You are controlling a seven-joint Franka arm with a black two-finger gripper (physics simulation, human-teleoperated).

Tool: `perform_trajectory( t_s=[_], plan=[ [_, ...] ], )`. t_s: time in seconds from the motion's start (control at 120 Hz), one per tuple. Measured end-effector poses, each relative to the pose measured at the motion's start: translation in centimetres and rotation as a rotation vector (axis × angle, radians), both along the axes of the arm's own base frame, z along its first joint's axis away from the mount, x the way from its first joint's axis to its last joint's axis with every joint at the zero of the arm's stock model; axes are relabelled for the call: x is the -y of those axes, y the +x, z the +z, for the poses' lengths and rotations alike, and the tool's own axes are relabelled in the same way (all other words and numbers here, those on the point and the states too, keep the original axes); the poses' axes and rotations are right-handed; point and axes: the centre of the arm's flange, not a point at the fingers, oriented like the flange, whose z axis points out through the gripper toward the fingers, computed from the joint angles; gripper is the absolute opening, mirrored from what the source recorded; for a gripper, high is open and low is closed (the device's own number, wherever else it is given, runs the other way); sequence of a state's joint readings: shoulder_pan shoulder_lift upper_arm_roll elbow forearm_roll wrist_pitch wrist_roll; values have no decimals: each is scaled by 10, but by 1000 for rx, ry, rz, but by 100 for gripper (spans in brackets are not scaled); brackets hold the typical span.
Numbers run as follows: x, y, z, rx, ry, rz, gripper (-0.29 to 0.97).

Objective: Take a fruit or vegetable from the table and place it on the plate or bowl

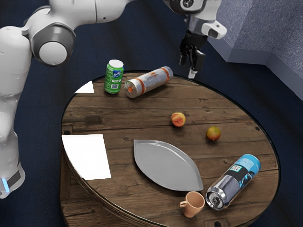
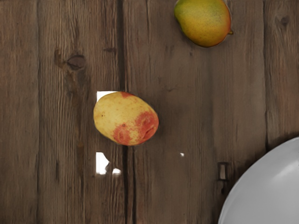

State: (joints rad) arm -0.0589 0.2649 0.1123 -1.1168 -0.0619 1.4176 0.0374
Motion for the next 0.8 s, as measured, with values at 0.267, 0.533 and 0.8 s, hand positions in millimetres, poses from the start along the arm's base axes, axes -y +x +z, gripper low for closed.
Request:
perform_trajectory(
  t_s=[0.267,0.533,0.8],
  plan=[
    [5,0,6,30,-17,-136,67],
    [50,46,-75,162,59,-686,67],
    [60,93,-142,261,138,-1030,67]
  ],
)
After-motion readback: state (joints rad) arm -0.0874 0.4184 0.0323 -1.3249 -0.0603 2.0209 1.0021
